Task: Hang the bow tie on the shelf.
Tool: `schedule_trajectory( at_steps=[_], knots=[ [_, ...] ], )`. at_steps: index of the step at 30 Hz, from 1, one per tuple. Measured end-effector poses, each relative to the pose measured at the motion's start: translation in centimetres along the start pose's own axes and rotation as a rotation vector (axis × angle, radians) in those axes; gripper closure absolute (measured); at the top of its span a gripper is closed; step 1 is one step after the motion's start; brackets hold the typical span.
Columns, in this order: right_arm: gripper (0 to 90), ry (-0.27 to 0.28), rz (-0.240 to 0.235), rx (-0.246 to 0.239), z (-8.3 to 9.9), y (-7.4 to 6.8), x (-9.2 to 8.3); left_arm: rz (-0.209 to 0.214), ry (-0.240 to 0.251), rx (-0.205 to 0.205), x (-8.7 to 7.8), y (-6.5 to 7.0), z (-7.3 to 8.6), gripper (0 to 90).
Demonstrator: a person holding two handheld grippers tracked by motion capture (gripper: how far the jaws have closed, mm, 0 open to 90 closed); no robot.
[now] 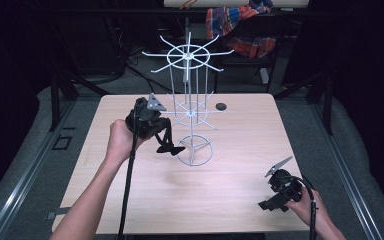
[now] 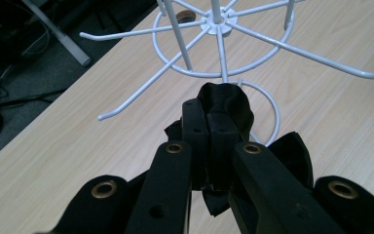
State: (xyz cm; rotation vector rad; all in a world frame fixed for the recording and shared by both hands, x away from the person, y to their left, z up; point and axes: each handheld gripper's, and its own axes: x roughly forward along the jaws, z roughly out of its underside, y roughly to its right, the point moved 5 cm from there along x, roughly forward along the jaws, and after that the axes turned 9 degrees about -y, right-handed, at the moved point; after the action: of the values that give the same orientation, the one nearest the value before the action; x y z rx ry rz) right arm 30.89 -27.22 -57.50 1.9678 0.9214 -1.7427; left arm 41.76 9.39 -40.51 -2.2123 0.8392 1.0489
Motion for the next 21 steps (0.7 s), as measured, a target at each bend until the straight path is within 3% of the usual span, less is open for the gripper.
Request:
schedule_trajectory(
  at_steps=[2, 7, 12, 15, 19, 21],
  knots=[
    [14.8, -0.027, 0.012, -0.026, 0.1, 0.2, -0.3, 0.011, -0.001, -0.001, 0.3, 0.0, -0.1, 88.6],
    [14.8, -0.023, 0.001, -0.022, 0.1, 0.1, -0.2, 0.044, -0.013, -0.007, 0.8, -0.1, -0.4, 88.2],
    [14.8, -0.015, -0.004, -0.016, 0.0, 0.1, -0.1, 0.046, -0.037, 0.008, 1.0, -0.2, -0.5, 88.0],
    [14.8, -0.038, 0.001, -0.029, 0.1, 0.2, -0.1, 0.047, -0.051, 0.016, 1.2, -0.3, -0.5, 88.1],
    [14.8, -0.011, -0.003, -0.013, 0.0, 0.1, -0.1, 0.053, -0.041, -0.005, 1.4, -0.3, -0.5, 88.1],
    [14.8, -0.036, 0.001, -0.031, 0.1, 0.2, -0.2, 0.055, -0.046, -0.005, 1.5, -0.4, -0.4, 88.1]
  ],
)
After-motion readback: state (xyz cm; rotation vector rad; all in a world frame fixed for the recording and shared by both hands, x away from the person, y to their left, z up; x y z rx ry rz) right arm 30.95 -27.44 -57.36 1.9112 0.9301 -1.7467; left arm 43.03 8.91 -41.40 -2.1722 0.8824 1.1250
